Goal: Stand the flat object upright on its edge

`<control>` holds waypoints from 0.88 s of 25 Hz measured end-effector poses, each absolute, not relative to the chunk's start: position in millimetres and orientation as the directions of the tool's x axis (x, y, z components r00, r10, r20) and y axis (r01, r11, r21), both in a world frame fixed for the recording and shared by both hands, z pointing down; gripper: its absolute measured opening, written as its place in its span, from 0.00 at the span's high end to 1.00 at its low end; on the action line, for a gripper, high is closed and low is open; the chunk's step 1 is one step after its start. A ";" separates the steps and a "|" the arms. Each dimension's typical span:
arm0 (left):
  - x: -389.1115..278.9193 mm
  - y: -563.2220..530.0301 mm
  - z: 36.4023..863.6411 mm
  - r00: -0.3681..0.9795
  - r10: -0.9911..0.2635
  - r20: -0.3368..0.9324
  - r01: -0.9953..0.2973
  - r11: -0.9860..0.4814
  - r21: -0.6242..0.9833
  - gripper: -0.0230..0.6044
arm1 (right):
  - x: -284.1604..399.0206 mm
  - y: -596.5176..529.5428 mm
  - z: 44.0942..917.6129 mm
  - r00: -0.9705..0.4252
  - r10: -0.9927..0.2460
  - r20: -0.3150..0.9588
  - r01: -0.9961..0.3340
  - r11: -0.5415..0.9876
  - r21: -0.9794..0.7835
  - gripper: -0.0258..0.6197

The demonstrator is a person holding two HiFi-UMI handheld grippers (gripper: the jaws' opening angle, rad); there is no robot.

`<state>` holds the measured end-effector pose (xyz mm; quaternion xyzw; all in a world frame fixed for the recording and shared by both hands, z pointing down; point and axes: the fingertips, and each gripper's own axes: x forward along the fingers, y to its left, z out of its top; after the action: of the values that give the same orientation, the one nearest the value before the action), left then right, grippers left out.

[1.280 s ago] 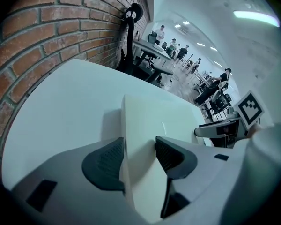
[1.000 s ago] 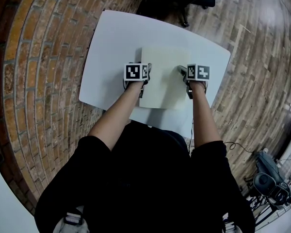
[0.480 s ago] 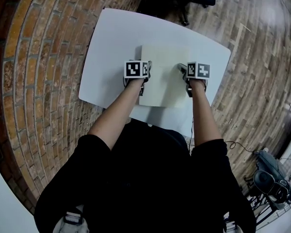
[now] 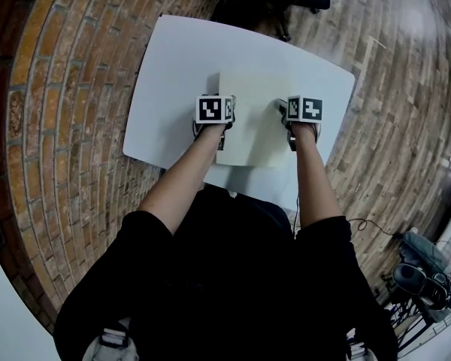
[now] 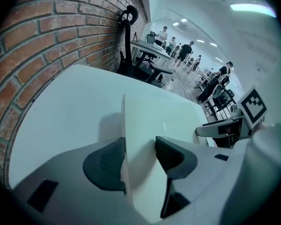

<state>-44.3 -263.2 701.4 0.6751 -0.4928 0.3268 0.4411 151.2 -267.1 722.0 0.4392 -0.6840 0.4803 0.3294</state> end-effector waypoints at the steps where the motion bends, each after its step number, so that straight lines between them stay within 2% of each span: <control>1: -43.9 -263.1 698.8 0.303 -0.381 0.873 -0.953 -0.129 0.274 0.62 | 151.5 -266.4 719.8 -0.396 -0.288 0.872 -0.918 0.152 -0.367 0.59; 22: -40.0 -245.8 642.1 0.363 -0.454 0.814 -0.929 -0.247 0.277 0.62 | 154.7 -237.8 653.3 -0.325 -0.430 0.842 -0.946 0.155 -0.286 0.60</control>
<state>-40.0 -245.8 642.1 0.7282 -0.4746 0.3052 0.3891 154.7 -237.8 653.3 0.4943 -0.6958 0.4224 0.3052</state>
